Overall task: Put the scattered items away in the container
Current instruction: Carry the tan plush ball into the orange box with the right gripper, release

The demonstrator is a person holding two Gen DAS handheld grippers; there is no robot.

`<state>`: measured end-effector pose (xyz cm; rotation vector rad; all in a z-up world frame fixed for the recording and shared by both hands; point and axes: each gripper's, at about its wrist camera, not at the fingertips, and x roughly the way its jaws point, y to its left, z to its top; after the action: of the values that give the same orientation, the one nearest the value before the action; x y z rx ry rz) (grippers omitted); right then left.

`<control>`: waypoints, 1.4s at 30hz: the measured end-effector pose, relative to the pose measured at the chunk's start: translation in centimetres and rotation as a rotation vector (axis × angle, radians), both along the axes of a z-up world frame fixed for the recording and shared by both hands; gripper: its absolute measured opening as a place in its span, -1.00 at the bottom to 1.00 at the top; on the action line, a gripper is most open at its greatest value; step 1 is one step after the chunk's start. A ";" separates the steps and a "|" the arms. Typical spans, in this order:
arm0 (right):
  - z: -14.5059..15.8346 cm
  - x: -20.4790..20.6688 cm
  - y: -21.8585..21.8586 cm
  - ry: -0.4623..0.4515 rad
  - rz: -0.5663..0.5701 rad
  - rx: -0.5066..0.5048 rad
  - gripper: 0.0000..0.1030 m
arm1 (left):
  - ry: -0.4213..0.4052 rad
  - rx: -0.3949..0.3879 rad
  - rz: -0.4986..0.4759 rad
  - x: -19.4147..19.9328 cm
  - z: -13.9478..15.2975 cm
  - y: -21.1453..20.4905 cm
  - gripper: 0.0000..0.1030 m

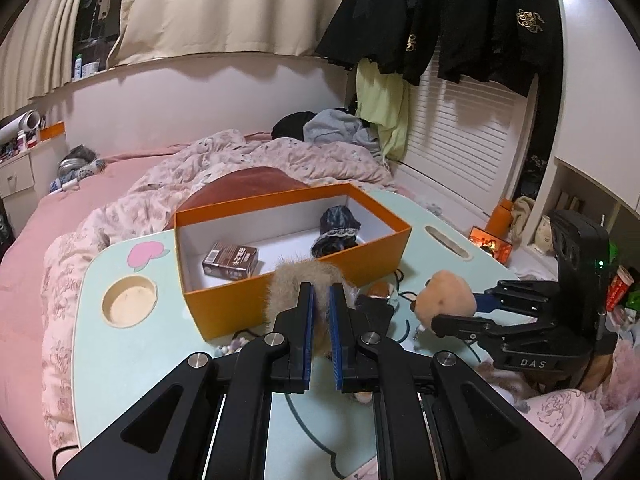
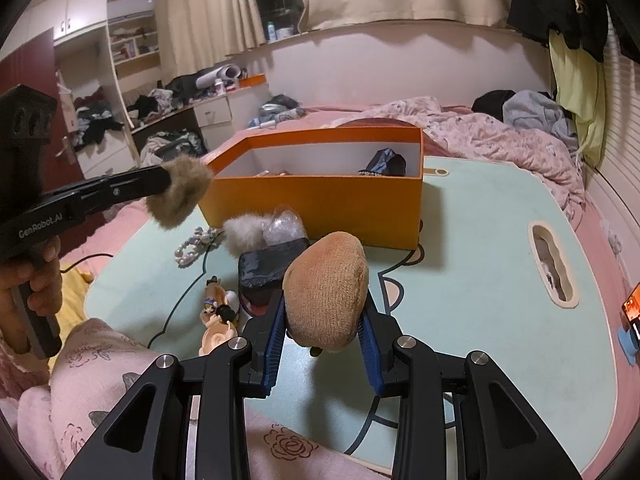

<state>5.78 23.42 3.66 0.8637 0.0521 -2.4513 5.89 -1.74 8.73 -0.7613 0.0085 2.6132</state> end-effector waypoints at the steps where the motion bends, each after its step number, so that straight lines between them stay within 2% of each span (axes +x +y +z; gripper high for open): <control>1: 0.2 0.0 0.1 0.001 -0.002 -0.004 -0.35 | 0.000 0.000 0.000 -0.1 0.1 0.0 -0.84; 10: 3.0 -1.2 -0.4 0.025 0.019 -0.069 -0.35 | 0.010 0.005 -0.013 -1.5 1.1 0.2 -0.84; 16: 6.5 -4.5 -1.8 0.059 0.031 -0.086 -0.35 | -0.032 0.054 -0.033 -5.1 1.9 -0.3 -0.84; 19: 7.0 -7.4 -2.4 0.015 0.033 -0.134 -0.35 | -0.058 0.078 -0.023 -7.2 1.9 -0.6 -0.84; 22: 6.8 -9.9 -3.4 -0.021 0.009 -0.130 -0.35 | -0.077 0.067 -0.005 -9.3 1.6 -0.5 -0.84; 25: 5.9 -12.3 -4.1 -0.067 -0.025 -0.123 -0.30 | -0.115 0.095 -0.001 -11.8 1.0 -0.3 -0.82; 27: 5.2 -13.7 -4.4 -0.101 -0.047 -0.125 -0.26 | -0.144 0.113 0.016 -13.3 0.4 -0.3 -0.53; 28: 4.9 -14.3 -4.4 -0.115 -0.054 -0.125 -0.08 | -0.147 0.112 0.039 -13.7 0.2 -0.2 -0.45; 29: 4.7 -14.9 -4.4 -0.122 -0.070 -0.120 0.18 | -0.142 0.107 0.063 -14.0 0.0 -0.3 -0.17; 30: 4.7 -15.2 -4.2 -0.115 -0.092 -0.116 0.24 | -0.131 0.096 0.082 -14.0 -0.2 -0.3 0.19; 31: 4.8 -15.2 -3.9 -0.098 -0.113 -0.118 0.26 | -0.115 0.087 0.101 -13.8 -0.3 -0.4 0.31; 33: 5.2 -14.8 -3.1 -0.086 -0.127 -0.139 0.26 | -0.079 0.085 0.114 -13.0 -0.4 -0.7 0.36; 36: 5.7 -13.4 -2.0 -0.078 -0.124 -0.172 0.26 | -0.080 0.091 0.101 -11.5 -0.1 -1.2 0.37; 40: 6.1 -10.8 -1.2 -0.048 -0.120 -0.149 0.26 | -0.066 0.122 0.101 -8.7 0.6 -2.1 0.37; 42: 6.1 -8.8 -0.8 -0.036 -0.102 -0.138 0.26 | -0.061 0.113 0.101 -7.0 1.0 -2.2 0.39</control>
<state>-3.06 22.64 9.78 0.8682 -0.1763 -2.4982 -1.13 -3.91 9.74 -0.8200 -0.1986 2.6570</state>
